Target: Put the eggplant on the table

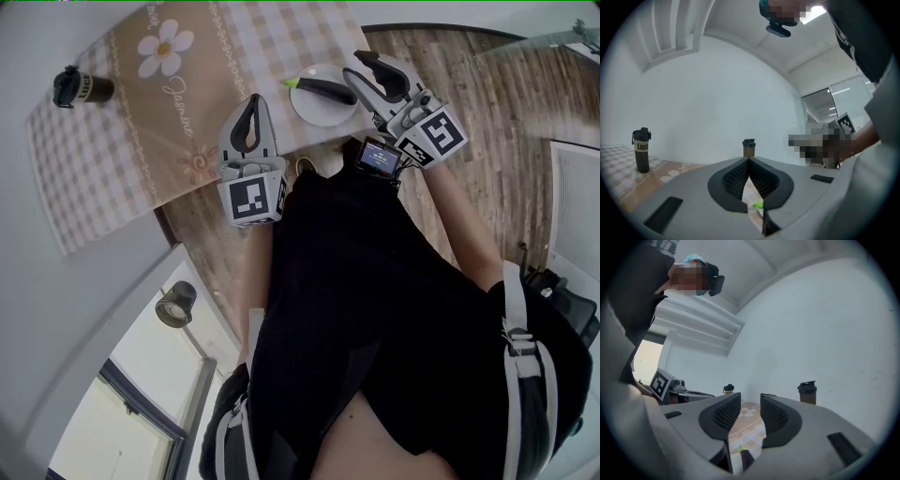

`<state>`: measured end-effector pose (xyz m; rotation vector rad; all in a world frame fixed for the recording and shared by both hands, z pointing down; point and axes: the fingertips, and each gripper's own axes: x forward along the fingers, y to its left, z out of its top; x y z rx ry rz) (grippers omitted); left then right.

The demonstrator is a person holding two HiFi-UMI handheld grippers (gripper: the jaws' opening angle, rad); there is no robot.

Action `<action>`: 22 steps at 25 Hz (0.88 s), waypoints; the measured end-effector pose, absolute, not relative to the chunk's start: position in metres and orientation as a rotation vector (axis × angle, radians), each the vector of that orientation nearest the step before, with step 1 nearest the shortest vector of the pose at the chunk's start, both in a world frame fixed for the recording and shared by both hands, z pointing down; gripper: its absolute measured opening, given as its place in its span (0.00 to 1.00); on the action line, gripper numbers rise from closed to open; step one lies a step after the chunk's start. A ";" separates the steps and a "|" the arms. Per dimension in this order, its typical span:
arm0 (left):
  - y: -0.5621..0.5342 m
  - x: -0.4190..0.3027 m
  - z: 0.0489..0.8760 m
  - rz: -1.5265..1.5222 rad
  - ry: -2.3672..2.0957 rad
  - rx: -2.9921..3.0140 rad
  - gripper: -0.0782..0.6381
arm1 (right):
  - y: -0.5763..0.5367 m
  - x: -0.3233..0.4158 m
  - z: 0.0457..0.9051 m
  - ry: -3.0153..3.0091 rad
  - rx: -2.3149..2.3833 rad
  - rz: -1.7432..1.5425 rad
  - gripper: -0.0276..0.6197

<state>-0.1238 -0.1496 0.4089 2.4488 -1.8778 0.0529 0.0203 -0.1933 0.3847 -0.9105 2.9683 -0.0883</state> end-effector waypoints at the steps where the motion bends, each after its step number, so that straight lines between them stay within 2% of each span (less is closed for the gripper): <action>1: -0.149 -0.123 0.409 0.052 -1.874 2.449 0.11 | -0.192 0.020 0.385 2.969 -0.909 -0.089 0.24; 3: -0.148 -0.122 0.411 0.051 -1.868 2.449 0.11 | -0.189 0.019 0.386 2.970 -0.903 -0.092 0.20; 8: -0.145 -0.121 0.412 0.050 -1.849 2.460 0.11 | -0.184 0.018 0.390 2.969 -0.911 -0.090 0.20; 10: -0.143 -0.120 0.414 0.052 -1.840 2.460 0.11 | -0.183 0.020 0.392 2.965 -0.932 -0.083 0.12; 17: -0.143 -0.117 0.415 0.057 -1.818 2.478 0.11 | -0.184 0.029 0.398 2.959 -1.050 -0.022 0.11; 19: -0.143 -0.116 0.415 0.057 -1.813 2.483 0.11 | -0.184 0.032 0.402 2.964 -1.082 -0.012 0.05; 22: -0.143 -0.115 0.416 0.060 -1.802 2.488 0.11 | -0.182 0.033 0.409 2.986 -1.107 -0.004 0.05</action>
